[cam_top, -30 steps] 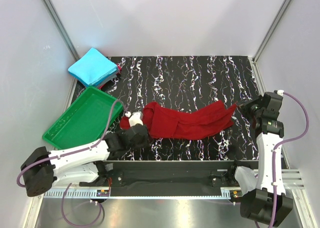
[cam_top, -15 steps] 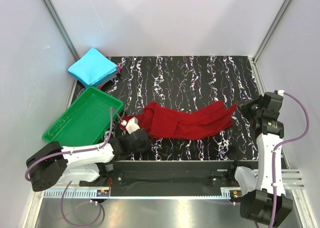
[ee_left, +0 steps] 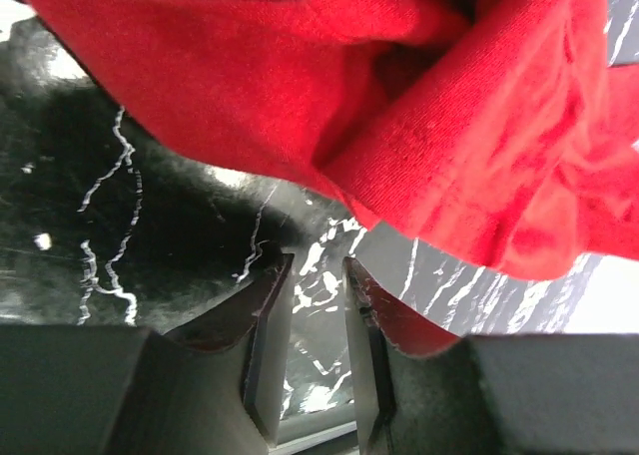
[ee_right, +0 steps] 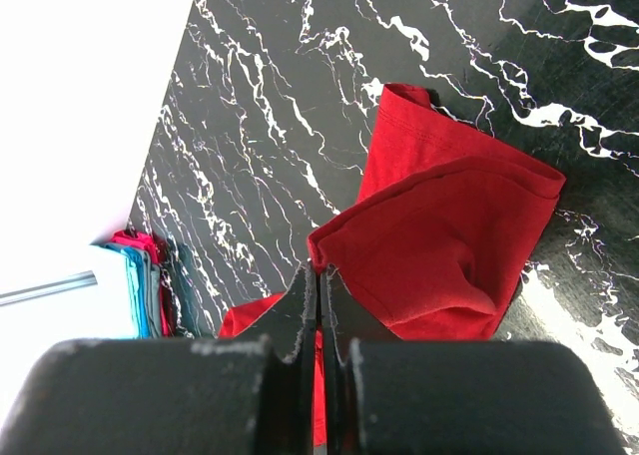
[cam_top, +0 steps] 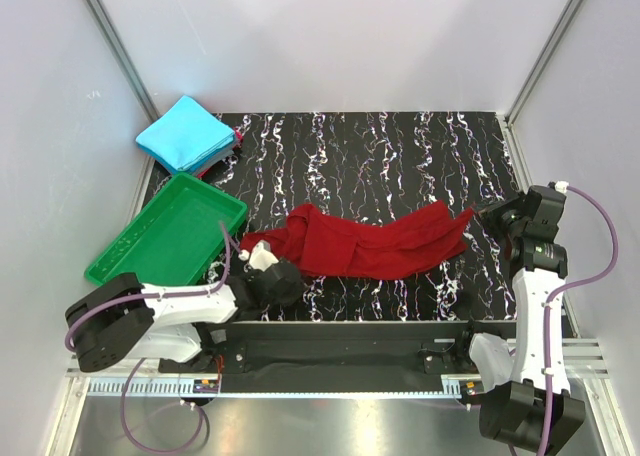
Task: Fold and stack the t-shirts
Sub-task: Flatten the tshirt out
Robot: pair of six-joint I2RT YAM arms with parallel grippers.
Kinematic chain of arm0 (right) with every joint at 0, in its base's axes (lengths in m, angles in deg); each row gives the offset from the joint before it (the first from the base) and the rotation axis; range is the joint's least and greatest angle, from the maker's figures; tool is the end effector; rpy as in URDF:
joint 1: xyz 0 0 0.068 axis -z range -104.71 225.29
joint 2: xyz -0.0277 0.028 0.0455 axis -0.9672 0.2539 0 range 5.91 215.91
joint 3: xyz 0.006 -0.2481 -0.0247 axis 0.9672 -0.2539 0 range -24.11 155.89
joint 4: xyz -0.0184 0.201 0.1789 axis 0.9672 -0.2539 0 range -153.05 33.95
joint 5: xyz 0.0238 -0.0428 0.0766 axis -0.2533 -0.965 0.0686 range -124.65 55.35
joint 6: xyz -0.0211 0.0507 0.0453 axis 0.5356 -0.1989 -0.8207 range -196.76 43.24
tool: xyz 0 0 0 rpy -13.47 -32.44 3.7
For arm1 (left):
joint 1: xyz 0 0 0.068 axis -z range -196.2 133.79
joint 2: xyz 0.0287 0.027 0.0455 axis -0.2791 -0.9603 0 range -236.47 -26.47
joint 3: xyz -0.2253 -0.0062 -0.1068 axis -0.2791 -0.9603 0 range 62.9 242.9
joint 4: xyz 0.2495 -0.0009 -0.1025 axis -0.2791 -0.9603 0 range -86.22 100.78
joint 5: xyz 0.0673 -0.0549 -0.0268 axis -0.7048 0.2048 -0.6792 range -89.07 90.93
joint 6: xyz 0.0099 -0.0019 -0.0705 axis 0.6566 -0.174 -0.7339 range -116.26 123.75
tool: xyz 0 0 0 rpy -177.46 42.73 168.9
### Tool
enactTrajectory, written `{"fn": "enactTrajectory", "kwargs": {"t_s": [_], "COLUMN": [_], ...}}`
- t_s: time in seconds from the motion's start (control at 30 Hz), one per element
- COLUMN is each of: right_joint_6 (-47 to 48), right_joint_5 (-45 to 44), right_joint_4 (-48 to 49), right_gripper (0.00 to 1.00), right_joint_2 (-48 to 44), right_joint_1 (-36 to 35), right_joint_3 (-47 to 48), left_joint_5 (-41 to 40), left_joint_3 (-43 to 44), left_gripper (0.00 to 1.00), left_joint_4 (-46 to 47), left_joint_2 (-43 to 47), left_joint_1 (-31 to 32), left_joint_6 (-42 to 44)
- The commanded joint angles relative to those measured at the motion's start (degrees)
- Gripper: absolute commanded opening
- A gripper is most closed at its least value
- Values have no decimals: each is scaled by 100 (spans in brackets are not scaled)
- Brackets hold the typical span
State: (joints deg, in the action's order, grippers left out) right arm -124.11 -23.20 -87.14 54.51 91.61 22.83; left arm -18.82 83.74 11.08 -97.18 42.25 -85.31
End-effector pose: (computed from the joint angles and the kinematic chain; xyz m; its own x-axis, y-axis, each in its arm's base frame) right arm 0.2216 -0.0527 0.2749 -0.2670 0.8294 -0.4908 0.4600 0.5572 0.6913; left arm 0.1392 -0.1891 0.0860 -0.6939 -0.6684 -0.2679 -0.3870 0.6599 -0.6440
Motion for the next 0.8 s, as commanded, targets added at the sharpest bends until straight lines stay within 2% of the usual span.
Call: {"fn": "enactTrajectory", "kwargs": {"t_s": [0.0,0.1,0.2,0.53,0.77], "right_joint_6": [33,59,77,121,112], "right_joint_5": [-98,-125,-142,-186,-195], "right_joint_4": [209,217,218,226,218], "right_gripper": [0,0,0,0,0], "right_joint_2": [-96,-114,-105,-70,-61], "right_joint_1": [30,30,30,30,30], "right_joint_3": [17,17,0,61,79], "left_joint_5": [-284,-319,-328,-679,-706], "left_joint_3": [-158,-212,-98,87,122], "left_gripper": [33,34,35,35,34], "left_joint_4": [654,928,876,568,788], "left_joint_2": [-47,5,58,-47,-267], "left_joint_1": [25,25,25,25,17], "left_joint_6": [-358,-332,-95,-120,-7]}}
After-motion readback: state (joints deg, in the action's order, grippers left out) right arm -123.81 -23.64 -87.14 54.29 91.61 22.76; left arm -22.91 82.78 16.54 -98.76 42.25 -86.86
